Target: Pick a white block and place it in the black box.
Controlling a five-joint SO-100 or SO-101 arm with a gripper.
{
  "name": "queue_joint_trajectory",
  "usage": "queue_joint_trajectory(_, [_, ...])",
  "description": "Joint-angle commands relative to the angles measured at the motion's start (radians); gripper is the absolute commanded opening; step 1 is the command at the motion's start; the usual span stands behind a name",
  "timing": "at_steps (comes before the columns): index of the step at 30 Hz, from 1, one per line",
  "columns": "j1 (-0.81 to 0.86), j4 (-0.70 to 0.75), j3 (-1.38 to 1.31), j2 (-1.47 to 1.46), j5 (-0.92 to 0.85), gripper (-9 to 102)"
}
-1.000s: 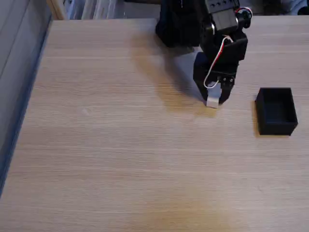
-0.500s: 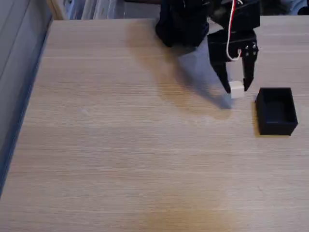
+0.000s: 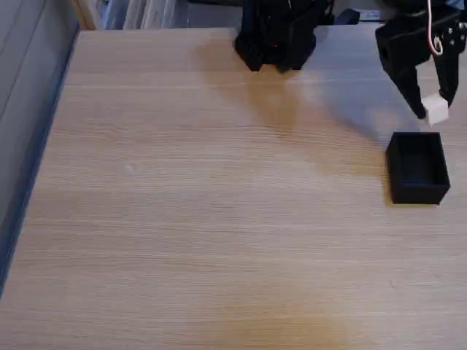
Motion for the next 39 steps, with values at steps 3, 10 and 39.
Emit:
queue_joint_trajectory(3, [0.011,0.005,-0.115,-0.098,0.006,1])
queue_joint_trajectory(10, [0.046,0.020,-0.175,-0.169,0.011,15])
queue_joint_trajectory(39, [0.247,0.035,0.296,0.301,-0.201,0])
